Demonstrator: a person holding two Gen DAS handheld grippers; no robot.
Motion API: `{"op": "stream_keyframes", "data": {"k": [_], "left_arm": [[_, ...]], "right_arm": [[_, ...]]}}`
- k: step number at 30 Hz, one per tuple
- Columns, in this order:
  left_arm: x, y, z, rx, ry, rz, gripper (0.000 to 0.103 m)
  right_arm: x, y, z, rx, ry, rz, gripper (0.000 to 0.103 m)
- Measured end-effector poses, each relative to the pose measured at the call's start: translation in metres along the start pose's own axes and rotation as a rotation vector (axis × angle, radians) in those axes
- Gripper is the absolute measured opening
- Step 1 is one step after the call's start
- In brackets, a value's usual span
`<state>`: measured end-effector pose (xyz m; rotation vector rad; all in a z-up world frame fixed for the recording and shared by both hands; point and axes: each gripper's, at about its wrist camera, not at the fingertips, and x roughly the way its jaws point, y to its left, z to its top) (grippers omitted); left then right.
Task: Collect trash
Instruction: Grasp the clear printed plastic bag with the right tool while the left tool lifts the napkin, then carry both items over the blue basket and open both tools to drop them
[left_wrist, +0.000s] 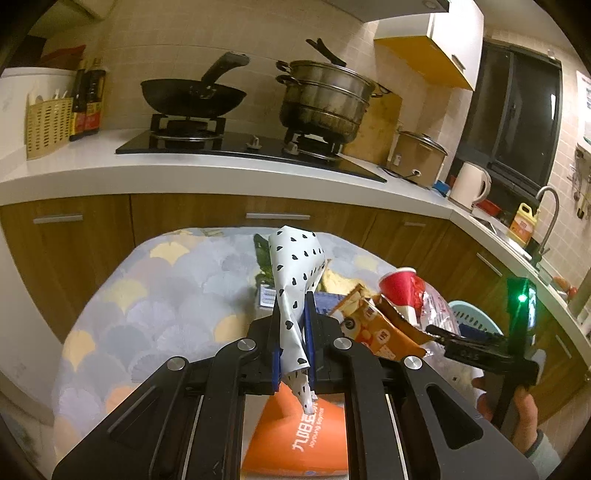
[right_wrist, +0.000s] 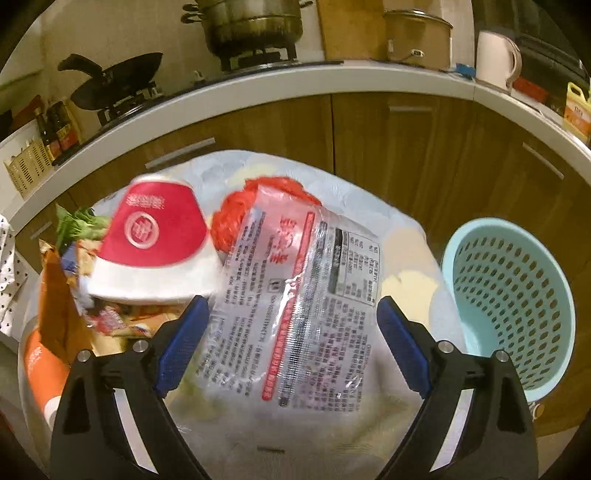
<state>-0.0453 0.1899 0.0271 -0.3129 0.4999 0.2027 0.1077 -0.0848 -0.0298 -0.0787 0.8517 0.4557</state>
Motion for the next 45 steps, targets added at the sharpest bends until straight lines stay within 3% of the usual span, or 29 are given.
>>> {"op": "stream_keyframes", "data": {"k": [1,5,11,20,28,36,45], "left_arm": [[0.0,-0.002,-0.001,0.006,0.001,-0.001,0.008],[-0.001,-0.011,-0.004,0.028,0.0,-0.005,0.008],[-0.006,-0.029,-0.006,0.054,-0.014,-0.033,0.008],[-0.005,-0.069,-0.009,0.083,-0.021,-0.12,0.008],[0.028,-0.145,-0.003,0.123,0.002,-0.225,0.008],[0.098,-0.255,-0.018,0.219,0.111,-0.341,0.008],[0.177,-0.34,-0.044,0.291,0.227,-0.383,0.008]], "right_arm": [[0.002,-0.001,-0.002,0.001,0.007,-0.007,0.087],[0.003,-0.006,-0.011,0.016,0.039,0.013,0.049],[-0.028,-0.012,-0.024,0.024,-0.014,0.024,0.03],[-0.082,-0.029,-0.028,0.037,-0.113,0.051,0.024],[-0.104,-0.076,-0.014,0.043,-0.174,-0.047,0.024],[-0.085,-0.168,-0.006,0.149,-0.149,-0.162,0.024],[-0.043,-0.247,-0.009,0.247,-0.041,-0.228,0.024]]}}
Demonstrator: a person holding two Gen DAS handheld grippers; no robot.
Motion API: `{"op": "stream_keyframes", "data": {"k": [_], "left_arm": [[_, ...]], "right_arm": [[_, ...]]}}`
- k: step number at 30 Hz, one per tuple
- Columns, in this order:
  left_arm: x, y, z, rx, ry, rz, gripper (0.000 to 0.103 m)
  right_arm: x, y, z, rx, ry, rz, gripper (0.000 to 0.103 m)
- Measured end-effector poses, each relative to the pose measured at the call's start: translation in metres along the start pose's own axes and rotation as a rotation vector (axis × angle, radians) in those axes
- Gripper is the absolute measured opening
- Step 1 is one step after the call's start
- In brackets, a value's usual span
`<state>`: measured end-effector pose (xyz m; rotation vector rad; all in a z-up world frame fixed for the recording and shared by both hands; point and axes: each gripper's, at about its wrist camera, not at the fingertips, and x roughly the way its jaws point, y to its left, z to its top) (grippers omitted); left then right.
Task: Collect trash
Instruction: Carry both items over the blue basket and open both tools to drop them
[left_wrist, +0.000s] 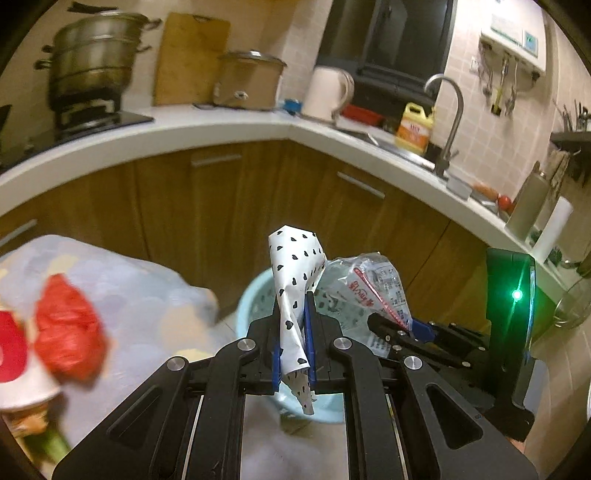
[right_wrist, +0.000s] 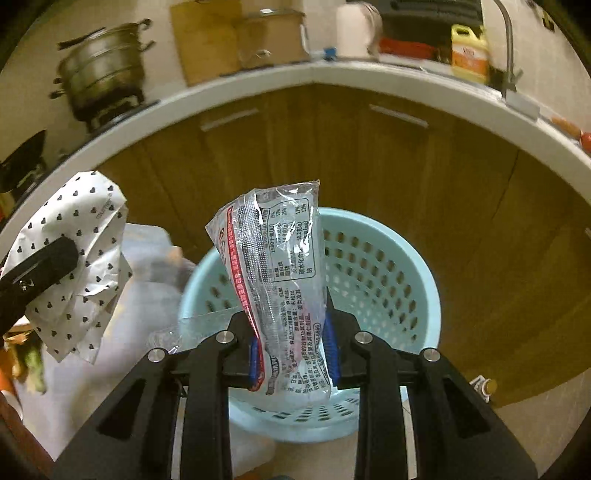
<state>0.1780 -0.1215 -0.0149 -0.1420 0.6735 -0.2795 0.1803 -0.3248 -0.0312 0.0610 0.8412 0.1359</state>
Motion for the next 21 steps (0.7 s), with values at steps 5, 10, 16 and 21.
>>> {"op": "stream_keyframes", "data": {"k": [5,10,16,21], "left_arm": [[0.035,-0.006,0.006,-0.019,0.042,0.007,0.034],[0.048,-0.004,0.005,-0.026,0.063,0.029,0.042],[0.046,0.001,0.0,-0.032,0.069,0.035,0.043],[0.025,0.005,-0.003,-0.049,0.038,0.039,0.043]], "right_arm": [[0.03,-0.018,0.004,0.031,0.083,-0.002,0.05],[0.039,-0.024,0.004,0.026,0.093,0.0,0.056],[0.038,-0.03,0.001,0.044,0.098,0.009,0.056],[0.024,-0.027,-0.002,0.056,0.077,0.026,0.056]]}}
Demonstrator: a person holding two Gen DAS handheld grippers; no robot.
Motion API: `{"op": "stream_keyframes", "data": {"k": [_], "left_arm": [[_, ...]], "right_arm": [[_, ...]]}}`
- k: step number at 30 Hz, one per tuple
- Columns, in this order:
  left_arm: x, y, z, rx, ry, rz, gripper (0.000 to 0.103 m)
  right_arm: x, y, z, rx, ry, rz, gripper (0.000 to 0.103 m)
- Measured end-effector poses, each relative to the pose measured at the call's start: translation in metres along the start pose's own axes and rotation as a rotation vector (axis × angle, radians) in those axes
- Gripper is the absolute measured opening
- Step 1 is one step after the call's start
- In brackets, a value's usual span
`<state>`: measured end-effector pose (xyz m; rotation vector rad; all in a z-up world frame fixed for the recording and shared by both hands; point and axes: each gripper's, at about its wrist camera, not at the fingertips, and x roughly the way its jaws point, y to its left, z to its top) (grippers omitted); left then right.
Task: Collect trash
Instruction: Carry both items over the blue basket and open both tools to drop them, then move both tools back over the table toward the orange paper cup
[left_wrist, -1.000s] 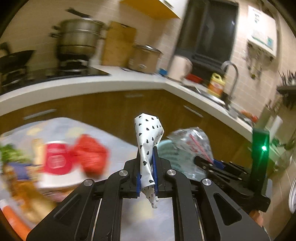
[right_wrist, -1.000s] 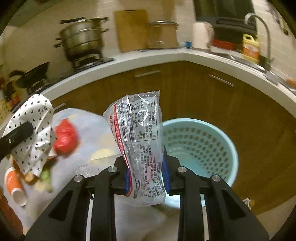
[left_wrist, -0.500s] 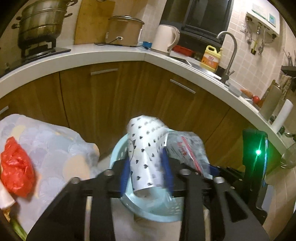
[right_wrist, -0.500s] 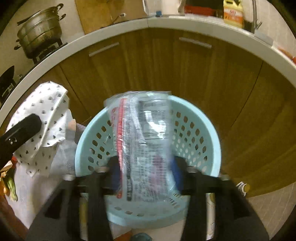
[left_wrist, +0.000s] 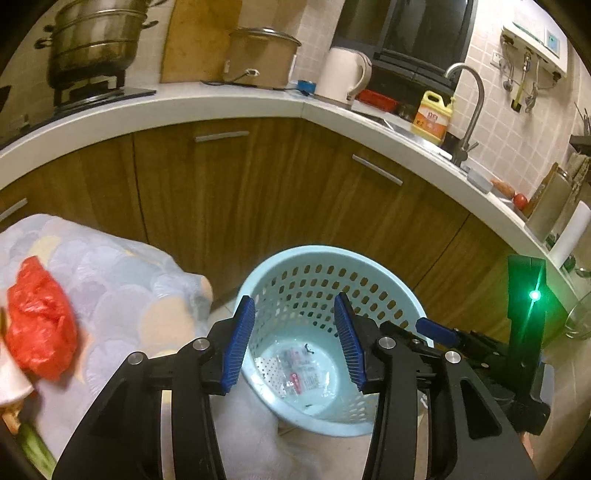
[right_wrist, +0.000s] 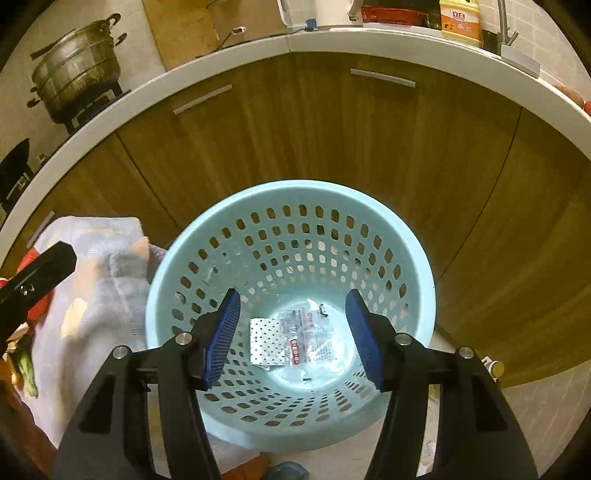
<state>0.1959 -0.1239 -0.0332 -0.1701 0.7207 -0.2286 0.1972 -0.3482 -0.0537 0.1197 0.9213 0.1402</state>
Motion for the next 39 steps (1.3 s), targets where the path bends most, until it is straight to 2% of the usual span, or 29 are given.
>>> {"op": "stream_keyframes", "data": {"k": [4,6,10,16,19,21,22,26,30,31,33,35,39], "left_arm": [[-0.027,0.008,-0.002,-0.01,-0.043,0.021,0.047],[-0.041,0.015,-0.005,-0.016,-0.062,0.034,0.057],[-0.074,0.031,-0.013,-0.027,-0.101,0.084,0.058],[-0.134,0.058,-0.031,-0.031,-0.176,0.209,0.059],[-0.166,0.074,-0.045,-0.045,-0.217,0.284,0.067],[-0.188,0.086,-0.057,-0.05,-0.242,0.346,0.076],[-0.197,0.092,-0.062,-0.051,-0.248,0.37,0.077],[-0.234,0.117,-0.089,-0.059,-0.268,0.492,0.077],[-0.264,0.14,-0.118,-0.102,-0.282,0.589,0.083],[-0.27,0.144,-0.125,-0.111,-0.282,0.603,0.083],[-0.277,0.153,-0.138,-0.123,-0.268,0.625,0.085],[-0.279,0.158,-0.149,-0.13,-0.247,0.638,0.086],[-0.27,0.169,-0.161,-0.158,-0.198,0.613,0.086]], "right_arm": [[-0.022,0.017,-0.001,-0.033,-0.047,0.024,0.056],[-0.035,0.033,-0.003,-0.063,-0.082,0.032,0.056],[-0.055,0.064,-0.008,-0.113,-0.14,0.052,0.056],[-0.068,0.119,-0.024,-0.172,-0.169,0.122,0.056],[-0.072,0.151,-0.038,-0.21,-0.172,0.159,0.056],[-0.074,0.166,-0.045,-0.231,-0.168,0.183,0.056],[-0.074,0.179,-0.05,-0.247,-0.167,0.195,0.056],[-0.071,0.212,-0.064,-0.277,-0.165,0.223,0.056],[-0.061,0.237,-0.082,-0.292,-0.142,0.265,0.056],[-0.059,0.242,-0.087,-0.3,-0.136,0.267,0.056],[-0.061,0.254,-0.094,-0.351,-0.164,0.202,0.056],[-0.066,0.257,-0.097,-0.374,-0.19,0.203,0.056],[-0.065,0.252,-0.098,-0.359,-0.185,0.213,0.056]]}}
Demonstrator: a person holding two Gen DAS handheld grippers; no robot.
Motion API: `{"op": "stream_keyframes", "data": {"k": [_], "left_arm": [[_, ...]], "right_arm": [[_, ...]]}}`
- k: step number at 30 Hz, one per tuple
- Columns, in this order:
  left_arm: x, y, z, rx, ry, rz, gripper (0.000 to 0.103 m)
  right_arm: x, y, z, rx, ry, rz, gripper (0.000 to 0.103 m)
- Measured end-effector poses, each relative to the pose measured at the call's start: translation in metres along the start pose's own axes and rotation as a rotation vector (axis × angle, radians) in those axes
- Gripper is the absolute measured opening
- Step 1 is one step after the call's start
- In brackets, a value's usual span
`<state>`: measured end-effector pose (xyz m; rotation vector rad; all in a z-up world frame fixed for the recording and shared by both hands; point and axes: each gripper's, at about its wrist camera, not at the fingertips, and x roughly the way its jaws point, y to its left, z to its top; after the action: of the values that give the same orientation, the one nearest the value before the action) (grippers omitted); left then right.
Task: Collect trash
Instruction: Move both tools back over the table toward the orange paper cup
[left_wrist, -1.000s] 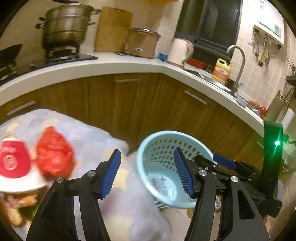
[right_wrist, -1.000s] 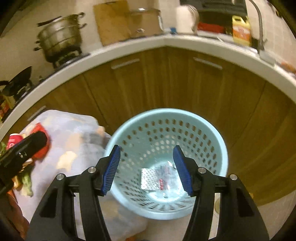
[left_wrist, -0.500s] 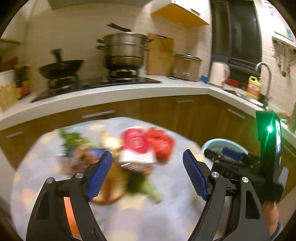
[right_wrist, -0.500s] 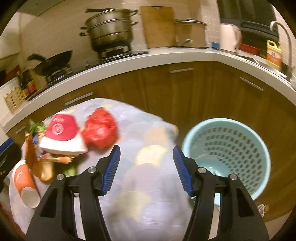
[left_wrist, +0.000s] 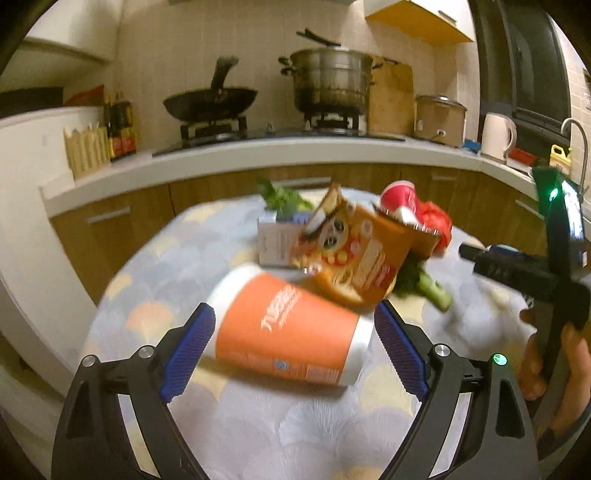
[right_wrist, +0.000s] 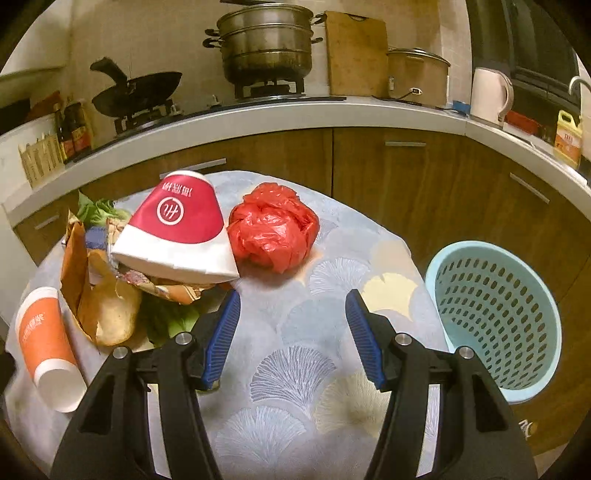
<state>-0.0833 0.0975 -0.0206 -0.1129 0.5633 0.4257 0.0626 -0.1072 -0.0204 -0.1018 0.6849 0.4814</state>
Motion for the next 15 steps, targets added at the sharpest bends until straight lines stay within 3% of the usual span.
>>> {"op": "stream_keyframes", "data": {"k": [6,12,15], "left_arm": [[0.01,-0.002,-0.014,0.021,0.05,0.037,0.086],[0.01,0.021,-0.015,-0.006,0.075,0.089,0.084],[-0.001,0.034,-0.013,-0.074,0.076,-0.028,0.084]], "right_arm": [[0.007,-0.007,0.002,0.026,0.029,0.021,0.056],[0.007,0.005,-0.001,-0.028,0.024,0.001,0.056],[0.006,0.01,-0.003,-0.054,0.019,-0.008,0.056]]}}
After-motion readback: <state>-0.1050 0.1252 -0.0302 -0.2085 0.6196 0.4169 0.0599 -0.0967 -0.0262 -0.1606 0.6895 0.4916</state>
